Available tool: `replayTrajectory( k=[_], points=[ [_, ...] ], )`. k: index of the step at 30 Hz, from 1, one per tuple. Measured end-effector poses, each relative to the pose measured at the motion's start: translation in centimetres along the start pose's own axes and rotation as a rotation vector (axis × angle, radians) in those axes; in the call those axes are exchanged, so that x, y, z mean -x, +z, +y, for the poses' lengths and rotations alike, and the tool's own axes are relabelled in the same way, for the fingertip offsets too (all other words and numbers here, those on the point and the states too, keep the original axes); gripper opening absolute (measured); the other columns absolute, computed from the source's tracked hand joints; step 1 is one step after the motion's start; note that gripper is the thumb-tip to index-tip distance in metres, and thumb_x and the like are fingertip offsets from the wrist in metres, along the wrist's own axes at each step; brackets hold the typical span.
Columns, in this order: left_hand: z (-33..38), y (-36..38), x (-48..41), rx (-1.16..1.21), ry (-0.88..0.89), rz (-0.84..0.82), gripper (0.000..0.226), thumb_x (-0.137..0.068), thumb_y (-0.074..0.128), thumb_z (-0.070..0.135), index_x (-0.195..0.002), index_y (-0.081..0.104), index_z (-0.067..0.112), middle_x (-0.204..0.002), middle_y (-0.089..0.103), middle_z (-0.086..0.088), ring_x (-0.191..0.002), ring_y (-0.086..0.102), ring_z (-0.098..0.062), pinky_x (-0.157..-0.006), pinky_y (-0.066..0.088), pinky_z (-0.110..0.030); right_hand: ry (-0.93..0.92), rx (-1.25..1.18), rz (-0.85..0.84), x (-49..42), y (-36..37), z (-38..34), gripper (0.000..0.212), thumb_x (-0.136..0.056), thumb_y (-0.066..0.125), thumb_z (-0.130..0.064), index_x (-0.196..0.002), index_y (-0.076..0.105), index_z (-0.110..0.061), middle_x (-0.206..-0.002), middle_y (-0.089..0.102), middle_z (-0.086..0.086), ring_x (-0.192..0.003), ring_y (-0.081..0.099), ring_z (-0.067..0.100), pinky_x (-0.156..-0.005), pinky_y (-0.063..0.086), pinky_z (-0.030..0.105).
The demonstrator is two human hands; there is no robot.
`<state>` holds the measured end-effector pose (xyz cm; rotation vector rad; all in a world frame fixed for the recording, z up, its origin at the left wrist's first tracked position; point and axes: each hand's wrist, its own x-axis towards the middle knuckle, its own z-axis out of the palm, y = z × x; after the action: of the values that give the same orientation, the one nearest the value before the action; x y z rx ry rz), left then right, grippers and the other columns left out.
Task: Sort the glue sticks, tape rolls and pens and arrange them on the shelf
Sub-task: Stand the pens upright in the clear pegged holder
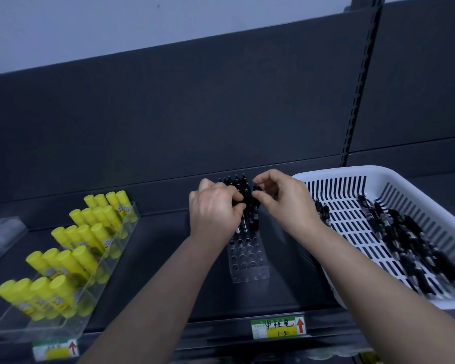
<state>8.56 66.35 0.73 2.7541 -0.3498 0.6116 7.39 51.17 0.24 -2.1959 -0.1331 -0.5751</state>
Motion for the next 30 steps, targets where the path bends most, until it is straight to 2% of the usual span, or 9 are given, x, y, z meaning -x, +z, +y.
replayTrajectory(
  k=[6, 11, 15, 18, 21, 23, 26, 30],
  points=[
    [0.2, 0.3, 0.0, 0.059, 0.0, -0.043, 0.027, -0.092, 0.059, 0.033, -0.118, 0.066, 0.036, -0.115, 0.063, 0.014, -0.112, 0.043, -0.013, -0.092, 0.034, -0.029, -0.02, 0.033, 0.002, -0.4, 0.2, -0.1, 0.017, -0.083, 0.071, -0.019, -0.099, 0.066, -0.022, -0.084, 0.064, -0.013, -0.084, 0.062, 0.007, -0.082, 0.051, 0.028],
    [-0.5, 0.3, 0.3, 0.158, -0.048, 0.082, 0.028, -0.093, 0.057, 0.025, -0.12, 0.064, 0.031, -0.115, 0.064, 0.012, -0.111, 0.045, -0.015, -0.09, 0.038, -0.032, -0.01, 0.067, -0.029, -0.5, 0.7, 0.4, 0.018, -0.083, 0.072, -0.018, -0.1, 0.065, -0.02, -0.085, 0.066, -0.009, -0.084, 0.064, 0.012, -0.083, 0.051, 0.032],
    [-0.9, 0.0, 0.0, 0.165, -0.082, 0.075, 0.027, -0.094, 0.053, 0.021, -0.117, 0.064, 0.028, -0.115, 0.063, 0.011, -0.111, 0.046, -0.014, -0.092, 0.04, -0.032, 0.034, 0.128, -0.134, 0.0, 1.7, 1.2, 0.03, -0.083, 0.072, -0.017, -0.111, 0.06, -0.018, -0.088, 0.063, -0.011, -0.088, 0.065, 0.016, -0.084, 0.049, 0.029],
    [-1.0, -0.2, -0.2, 0.176, -0.078, 0.069, 0.026, -0.095, 0.052, 0.019, -0.116, 0.065, 0.027, -0.117, 0.063, 0.011, -0.113, 0.045, -0.014, -0.094, 0.04, -0.032, 0.046, 0.155, -0.141, 0.2, 2.1, 1.5, 0.037, -0.084, 0.072, -0.018, -0.117, 0.056, -0.018, -0.094, 0.067, -0.007, -0.09, 0.065, 0.016, -0.082, 0.048, 0.028],
    [-1.1, -0.3, -0.2, 0.178, -0.074, 0.053, 0.026, -0.094, 0.053, 0.018, -0.116, 0.065, 0.026, -0.118, 0.063, 0.011, -0.114, 0.045, -0.014, -0.095, 0.041, -0.034, 0.071, 0.185, -0.185, 0.1, 2.3, 1.5, 0.052, -0.082, 0.074, -0.021, -0.127, 0.049, -0.02, -0.098, 0.067, -0.005, -0.09, 0.065, 0.016, -0.08, 0.048, 0.028],
    [-1.1, -0.4, -0.3, 0.186, -0.067, 0.055, 0.026, -0.093, 0.054, 0.017, -0.115, 0.065, 0.025, -0.117, 0.063, 0.01, -0.114, 0.046, -0.015, -0.096, 0.043, -0.037, 0.081, 0.183, -0.195, 0.2, 2.0, 1.6, 0.057, -0.08, 0.076, -0.024, -0.129, 0.047, -0.021, -0.101, 0.067, -0.005, -0.092, 0.065, 0.016, -0.083, 0.05, 0.03],
    [-0.5, -0.7, -0.6, 0.201, -0.042, 0.08, 0.026, -0.093, 0.054, 0.015, -0.114, 0.066, 0.025, -0.116, 0.064, 0.009, -0.113, 0.046, -0.015, -0.095, 0.044, -0.037, 0.058, 0.233, -0.166, 0.4, 0.6, 2.1, 0.042, -0.081, 0.074, -0.025, -0.118, 0.056, -0.025, -0.105, 0.068, -0.009, -0.097, 0.064, 0.013, -0.086, 0.051, 0.035],
    [2.4, -0.6, -1.1, 0.222, 0.028, 0.095, 0.026, -0.094, 0.053, 0.015, -0.115, 0.066, 0.024, -0.116, 0.063, 0.01, -0.114, 0.045, -0.013, -0.091, 0.043, -0.026, 0.07, 0.397, -0.131, 0.6, -3.1, 3.5, 0.019, -0.085, 0.066, -0.024, -0.103, 0.066, -0.03, -0.101, 0.069, -0.007, -0.099, 0.063, 0.016, -0.082, 0.05, 0.031]
  ],
)
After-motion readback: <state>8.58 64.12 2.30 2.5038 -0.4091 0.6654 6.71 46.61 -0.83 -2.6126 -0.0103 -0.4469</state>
